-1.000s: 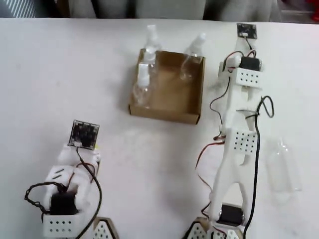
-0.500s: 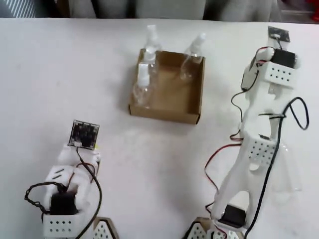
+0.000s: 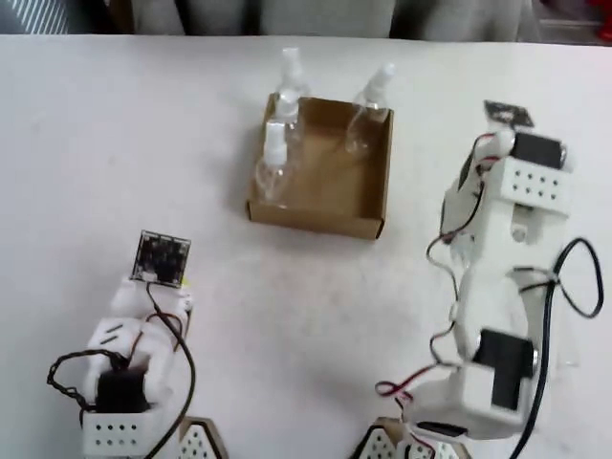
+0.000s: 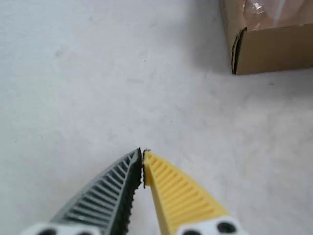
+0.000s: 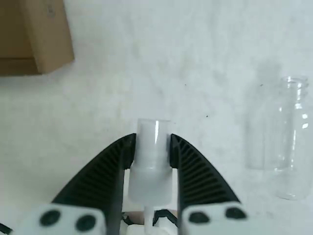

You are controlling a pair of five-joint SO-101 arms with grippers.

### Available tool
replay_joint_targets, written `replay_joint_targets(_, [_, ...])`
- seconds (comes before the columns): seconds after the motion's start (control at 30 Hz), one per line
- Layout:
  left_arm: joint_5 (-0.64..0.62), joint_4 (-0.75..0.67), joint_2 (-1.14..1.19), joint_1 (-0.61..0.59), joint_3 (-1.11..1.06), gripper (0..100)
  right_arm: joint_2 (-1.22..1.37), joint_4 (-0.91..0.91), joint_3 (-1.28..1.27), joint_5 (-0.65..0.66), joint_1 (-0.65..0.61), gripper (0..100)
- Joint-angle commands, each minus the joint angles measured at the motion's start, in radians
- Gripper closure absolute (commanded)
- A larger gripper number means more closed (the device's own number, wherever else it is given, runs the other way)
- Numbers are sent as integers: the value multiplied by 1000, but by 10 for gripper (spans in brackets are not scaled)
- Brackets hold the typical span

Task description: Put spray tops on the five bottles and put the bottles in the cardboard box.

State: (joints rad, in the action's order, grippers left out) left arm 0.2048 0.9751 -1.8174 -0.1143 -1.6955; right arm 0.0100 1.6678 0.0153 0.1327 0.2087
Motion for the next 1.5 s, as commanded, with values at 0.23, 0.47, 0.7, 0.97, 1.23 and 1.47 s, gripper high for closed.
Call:
replay_joint_targets(0.23, [11, 11, -12, 8, 3, 972, -564, -383, -778, 8, -374, 984])
replay_joint_targets(0.47, [6, 11, -12, 8, 3, 972, -624, -585, -957, 8, -533, 947])
replay_joint_targets(0.7, [2, 8, -12, 54, 5, 972, -624, -582, -965, 8, -561, 738])
replay_joint_targets(0.97, [-98, 101, -12, 143, 118, 972, -634, -456, -881, 18, -493, 722])
replay_joint_targets(1.23, [-244, 150, 15, 374, 209, 972, -625, -203, -644, 255, -243, 843])
replay_joint_targets(1.47, [-379, 38, 364, 570, 374, 972, -631, -166, -620, 396, -36, 875])
